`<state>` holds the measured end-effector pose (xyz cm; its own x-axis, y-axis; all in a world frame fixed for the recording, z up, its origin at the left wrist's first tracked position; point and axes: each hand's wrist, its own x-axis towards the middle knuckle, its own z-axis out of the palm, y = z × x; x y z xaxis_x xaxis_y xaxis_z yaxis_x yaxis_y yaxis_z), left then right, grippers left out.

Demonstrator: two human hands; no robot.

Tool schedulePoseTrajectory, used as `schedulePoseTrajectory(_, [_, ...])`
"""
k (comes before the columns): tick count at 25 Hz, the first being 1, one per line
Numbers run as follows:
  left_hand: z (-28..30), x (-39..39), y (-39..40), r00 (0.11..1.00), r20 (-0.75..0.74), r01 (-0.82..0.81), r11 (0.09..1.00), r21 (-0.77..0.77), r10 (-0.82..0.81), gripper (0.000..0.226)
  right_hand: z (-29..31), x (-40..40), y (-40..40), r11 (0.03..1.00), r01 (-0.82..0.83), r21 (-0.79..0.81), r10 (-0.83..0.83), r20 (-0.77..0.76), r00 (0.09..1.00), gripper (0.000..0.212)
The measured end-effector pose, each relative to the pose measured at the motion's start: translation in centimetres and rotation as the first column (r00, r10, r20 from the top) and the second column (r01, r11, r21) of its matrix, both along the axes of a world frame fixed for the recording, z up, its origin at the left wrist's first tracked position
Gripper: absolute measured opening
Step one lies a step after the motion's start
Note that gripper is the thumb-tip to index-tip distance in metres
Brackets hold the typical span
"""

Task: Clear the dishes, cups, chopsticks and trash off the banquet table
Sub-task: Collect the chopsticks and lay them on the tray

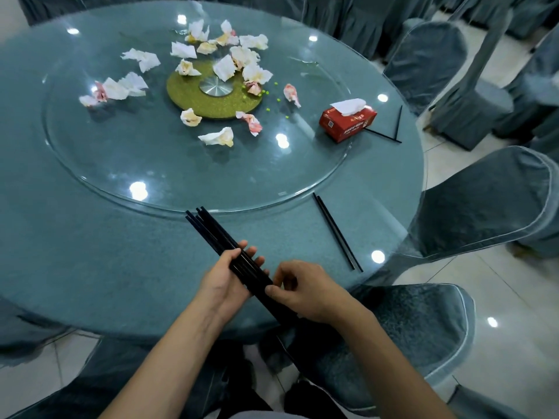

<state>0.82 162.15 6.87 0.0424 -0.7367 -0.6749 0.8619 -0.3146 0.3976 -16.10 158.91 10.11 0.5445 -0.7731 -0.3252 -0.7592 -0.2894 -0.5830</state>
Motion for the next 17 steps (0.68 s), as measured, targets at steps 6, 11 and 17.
schedulePoseTrajectory(6, [-0.3, -1.1, 0.0, 0.999, -0.005, -0.054, 0.998, 0.04, 0.054, 0.02, -2.5, -2.3, -2.4, 0.982, 0.189, 0.005, -0.189, 0.03, 0.982, 0.021])
schedulePoseTrajectory(11, [-0.2, -3.2, -1.0, 0.995, 0.005, -0.098, 0.995, 0.028, 0.097, 0.02, -4.2, -5.9, -6.2, 0.963, 0.268, -0.029, -0.269, -0.051, 0.962, 0.013])
schedulePoseTrajectory(17, [-1.0, -7.2, -1.5, 0.996, 0.007, -0.094, 0.994, 0.056, 0.093, 0.02, -7.3, -10.0, -9.7, 0.958, 0.284, -0.035, -0.286, -0.11, 0.952, 0.013])
